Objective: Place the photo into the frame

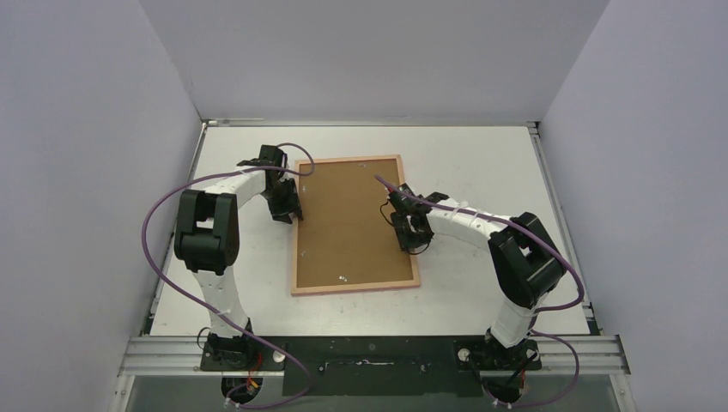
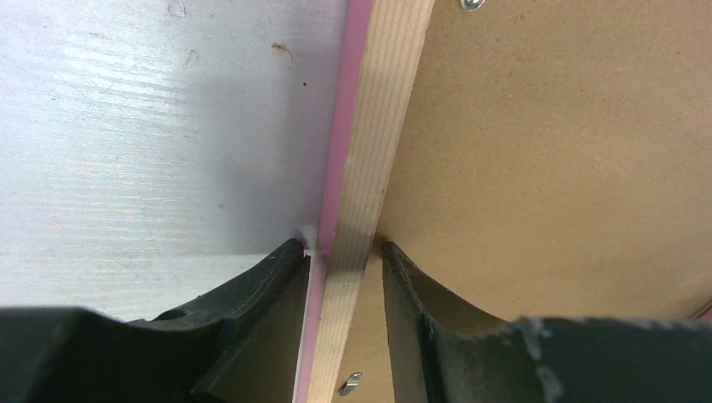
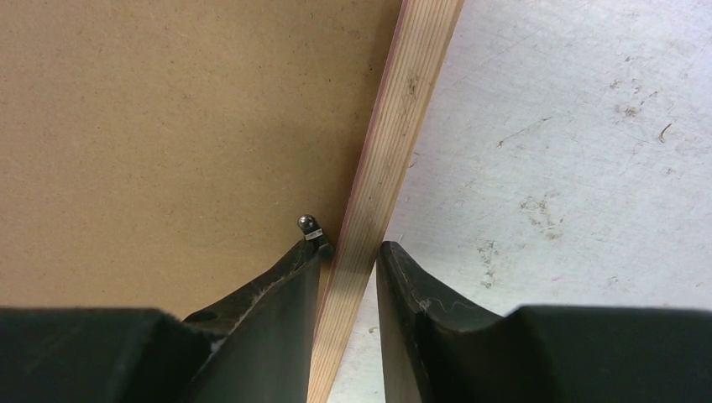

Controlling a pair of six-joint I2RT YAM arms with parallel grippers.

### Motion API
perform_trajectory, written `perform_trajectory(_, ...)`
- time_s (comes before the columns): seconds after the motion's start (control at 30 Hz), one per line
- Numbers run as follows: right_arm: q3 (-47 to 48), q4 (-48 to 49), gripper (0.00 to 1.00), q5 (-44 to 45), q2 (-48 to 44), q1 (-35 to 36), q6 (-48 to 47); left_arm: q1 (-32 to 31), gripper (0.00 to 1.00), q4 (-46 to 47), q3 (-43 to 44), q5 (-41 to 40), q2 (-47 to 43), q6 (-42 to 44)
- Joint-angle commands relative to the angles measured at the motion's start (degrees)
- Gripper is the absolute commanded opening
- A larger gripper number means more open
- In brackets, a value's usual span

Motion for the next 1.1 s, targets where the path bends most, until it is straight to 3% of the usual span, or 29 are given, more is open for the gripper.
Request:
perform_trajectory(0.0, -1.0, 3.0, 0.25, 0.0, 1.0, 0.3, 0.3, -1.2, 0.35, -8.1, -2.9, -3.2, 4.8, 2.8)
perform_trajectory(0.43, -1.5, 6.2, 0.15, 0.7, 2.1, 0.1, 8.7, -1.2, 0.35, -7.9, -2.7, -2.7, 4.9, 2.7)
perform_trajectory(0.87, -1.4, 6.7, 0.19, -2.2, -2.3, -0.2, 11.3, -1.1, 0.36, -8.6, -2.0, -2.7, 4.2, 3.2)
perform_trajectory(0.97, 3.0, -0.5, 0.21, -2.0, -5.1, -1.2, 12.3, -1.1, 0.42, -9.3, -0.9, -0.3, 2.5, 4.0)
perform_trajectory(1.07, 5.2, -2.8, 0.33, -2.3, -8.9, -1.5, 12.4, -1.0, 0.55, -9.7, 0.9, 0.1, -0.2, 4.3)
